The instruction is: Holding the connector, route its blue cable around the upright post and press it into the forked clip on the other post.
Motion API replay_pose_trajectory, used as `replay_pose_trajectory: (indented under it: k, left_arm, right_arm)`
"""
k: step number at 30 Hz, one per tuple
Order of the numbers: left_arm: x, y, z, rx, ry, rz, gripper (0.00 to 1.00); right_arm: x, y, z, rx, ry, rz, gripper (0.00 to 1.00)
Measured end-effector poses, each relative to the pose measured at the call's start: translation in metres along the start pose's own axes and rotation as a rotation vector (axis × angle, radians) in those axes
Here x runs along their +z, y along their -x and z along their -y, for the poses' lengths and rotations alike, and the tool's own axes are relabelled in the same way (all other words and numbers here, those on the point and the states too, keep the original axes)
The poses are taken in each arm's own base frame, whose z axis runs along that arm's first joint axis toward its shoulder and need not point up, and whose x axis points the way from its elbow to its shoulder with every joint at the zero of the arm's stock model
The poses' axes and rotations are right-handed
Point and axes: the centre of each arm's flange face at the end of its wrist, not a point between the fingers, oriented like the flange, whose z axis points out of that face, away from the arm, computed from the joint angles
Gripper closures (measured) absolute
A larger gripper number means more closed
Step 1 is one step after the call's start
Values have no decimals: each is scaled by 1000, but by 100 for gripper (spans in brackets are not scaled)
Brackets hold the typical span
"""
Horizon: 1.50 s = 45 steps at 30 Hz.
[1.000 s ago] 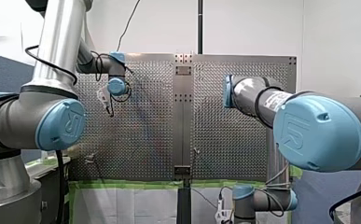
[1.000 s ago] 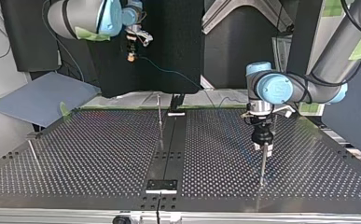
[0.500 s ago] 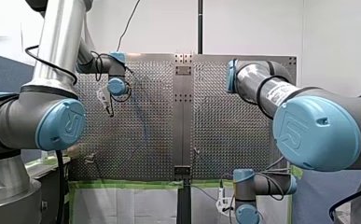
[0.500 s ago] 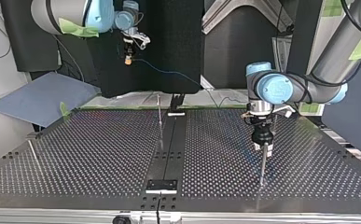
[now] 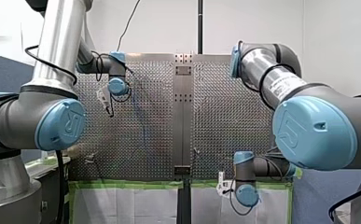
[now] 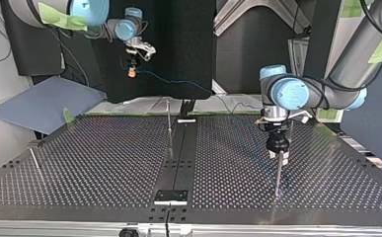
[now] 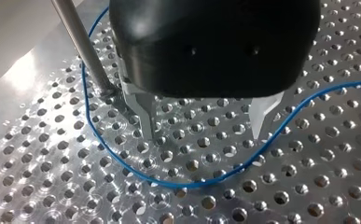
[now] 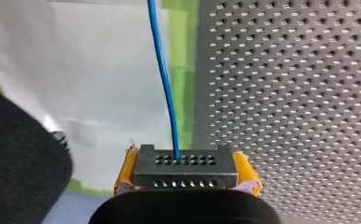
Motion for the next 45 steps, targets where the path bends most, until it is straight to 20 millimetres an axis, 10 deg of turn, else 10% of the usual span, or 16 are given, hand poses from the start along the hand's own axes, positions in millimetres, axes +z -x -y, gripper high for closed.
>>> replay_pose_trajectory:
  k: [32,45]
  left_arm:
    - [-7,-4,0,3,33,-30,0]
    - [-24,-2,-10,-36,132,-87,0]
  right_arm:
    - [25,-155,-13,26,-17,-244,98]
    - [27,-138,-22,11,3,-217,98]
